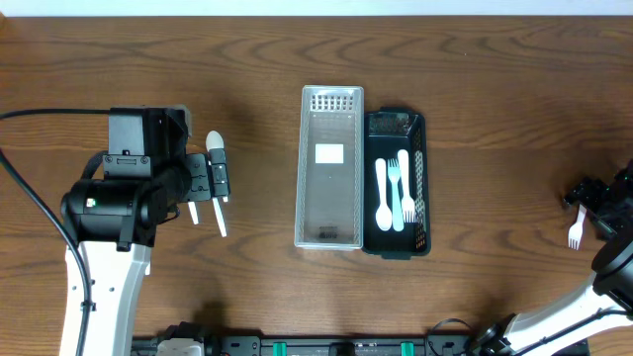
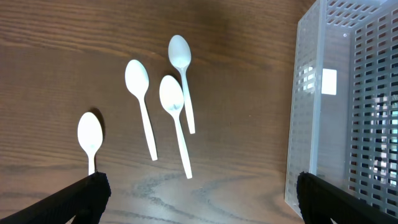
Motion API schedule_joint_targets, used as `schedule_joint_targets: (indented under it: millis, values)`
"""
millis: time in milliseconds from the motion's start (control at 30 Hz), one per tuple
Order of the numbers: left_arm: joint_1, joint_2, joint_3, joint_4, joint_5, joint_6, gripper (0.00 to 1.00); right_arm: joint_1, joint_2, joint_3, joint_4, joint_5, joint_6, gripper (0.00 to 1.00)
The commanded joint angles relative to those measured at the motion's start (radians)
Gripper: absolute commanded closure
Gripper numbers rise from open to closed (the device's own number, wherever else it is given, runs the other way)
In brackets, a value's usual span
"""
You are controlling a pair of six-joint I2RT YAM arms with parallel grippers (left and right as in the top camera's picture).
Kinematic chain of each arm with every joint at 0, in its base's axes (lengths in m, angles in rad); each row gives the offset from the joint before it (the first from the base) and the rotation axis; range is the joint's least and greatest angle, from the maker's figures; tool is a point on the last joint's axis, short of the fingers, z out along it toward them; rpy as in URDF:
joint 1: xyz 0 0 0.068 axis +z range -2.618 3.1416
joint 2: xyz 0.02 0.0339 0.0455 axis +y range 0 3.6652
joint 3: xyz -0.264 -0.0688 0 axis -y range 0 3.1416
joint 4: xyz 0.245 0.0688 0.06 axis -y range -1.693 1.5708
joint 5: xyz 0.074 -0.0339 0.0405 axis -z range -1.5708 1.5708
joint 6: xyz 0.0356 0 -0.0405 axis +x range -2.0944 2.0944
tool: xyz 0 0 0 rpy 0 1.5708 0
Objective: Pack container
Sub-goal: 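Move the right gripper to the last white fork and grasp it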
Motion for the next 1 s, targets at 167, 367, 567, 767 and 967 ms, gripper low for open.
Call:
schedule_joint_targets:
  millis: [167, 367, 567, 767, 967]
  values:
    - [-0.003, 0.005, 0.019, -0.002, -0.012, 0.013, 0.02, 0.004, 0.030, -0.007, 0.004, -0.009, -0.007, 0.52]
    - [-0.003, 0.005, 0.019, -0.002, -0.012, 0.013, 0.02, 0.005, 0.030, -0.007, 0.001, -0.041, -0.006, 0.85]
    - [-0.003, 0.005, 0.019, -0.002, -0.012, 0.013, 0.02, 0.010, 0.026, -0.004, -0.022, -0.061, 0.024, 0.99]
    - [-0.003, 0.005, 0.019, -0.002, -0.012, 0.013, 0.02, 0.089, -0.057, 0.059, -0.119, -0.090, 0.039, 0.97]
    - [-0.003, 0.005, 0.019, -0.002, -0.012, 0.013, 0.02, 0.310, -0.258, 0.162, -0.212, -0.090, 0.039, 0.96]
